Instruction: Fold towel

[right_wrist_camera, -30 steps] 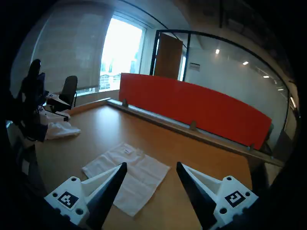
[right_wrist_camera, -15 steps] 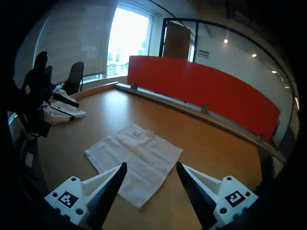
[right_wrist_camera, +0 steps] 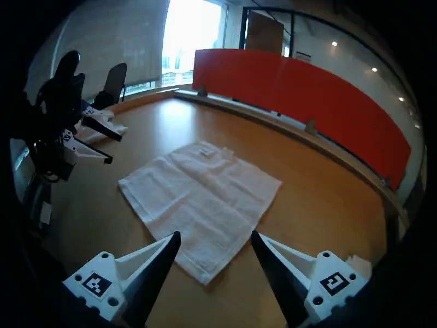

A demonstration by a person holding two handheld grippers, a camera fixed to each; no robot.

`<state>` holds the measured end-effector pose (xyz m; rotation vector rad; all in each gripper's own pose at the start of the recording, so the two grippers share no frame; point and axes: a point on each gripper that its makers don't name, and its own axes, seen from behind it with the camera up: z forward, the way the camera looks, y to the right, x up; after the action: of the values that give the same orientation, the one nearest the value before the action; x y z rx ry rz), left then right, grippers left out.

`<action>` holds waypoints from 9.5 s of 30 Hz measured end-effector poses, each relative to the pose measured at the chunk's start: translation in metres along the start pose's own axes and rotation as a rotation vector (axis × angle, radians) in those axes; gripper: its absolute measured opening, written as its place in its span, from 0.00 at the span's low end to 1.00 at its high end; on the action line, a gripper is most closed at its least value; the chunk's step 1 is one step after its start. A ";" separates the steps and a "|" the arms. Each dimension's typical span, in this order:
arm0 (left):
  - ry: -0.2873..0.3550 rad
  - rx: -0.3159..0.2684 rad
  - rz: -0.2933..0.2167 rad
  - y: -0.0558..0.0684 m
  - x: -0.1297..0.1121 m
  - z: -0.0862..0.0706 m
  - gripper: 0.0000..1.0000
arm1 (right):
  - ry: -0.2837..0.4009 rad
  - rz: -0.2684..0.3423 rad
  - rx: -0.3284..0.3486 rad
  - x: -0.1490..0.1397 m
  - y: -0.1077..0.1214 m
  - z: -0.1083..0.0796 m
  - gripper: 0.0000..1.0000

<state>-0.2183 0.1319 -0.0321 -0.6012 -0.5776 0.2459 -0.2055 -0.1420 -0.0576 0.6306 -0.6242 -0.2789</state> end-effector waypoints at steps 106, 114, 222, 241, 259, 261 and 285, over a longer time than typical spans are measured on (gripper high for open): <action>-0.193 -0.052 -0.086 0.040 -0.010 -0.009 0.11 | -0.061 0.040 0.067 -0.009 -0.009 -0.027 0.08; -0.179 -0.064 -0.098 0.045 0.006 -0.028 0.11 | -0.026 0.050 0.061 0.012 -0.009 -0.047 0.08; -0.278 0.035 -0.054 -0.007 -0.004 0.086 0.13 | -0.214 0.111 0.052 -0.022 0.050 0.041 0.16; -0.288 0.105 -0.004 -0.032 -0.002 0.106 0.56 | -0.204 0.132 -0.042 -0.022 0.080 0.062 0.61; -0.273 0.151 -0.042 -0.054 0.008 0.097 0.96 | -0.173 0.114 -0.084 -0.008 0.094 0.065 0.73; -0.274 0.149 -0.051 -0.054 0.008 0.095 0.96 | -0.167 0.113 -0.090 -0.005 0.095 0.064 0.78; -0.251 0.148 -0.117 -0.034 -0.006 0.050 0.96 | -0.149 0.138 -0.080 -0.014 0.060 0.022 0.90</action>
<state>-0.2502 0.1253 0.0198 -0.3941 -0.8268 0.2526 -0.2263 -0.0997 -0.0127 0.4899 -0.7921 -0.2216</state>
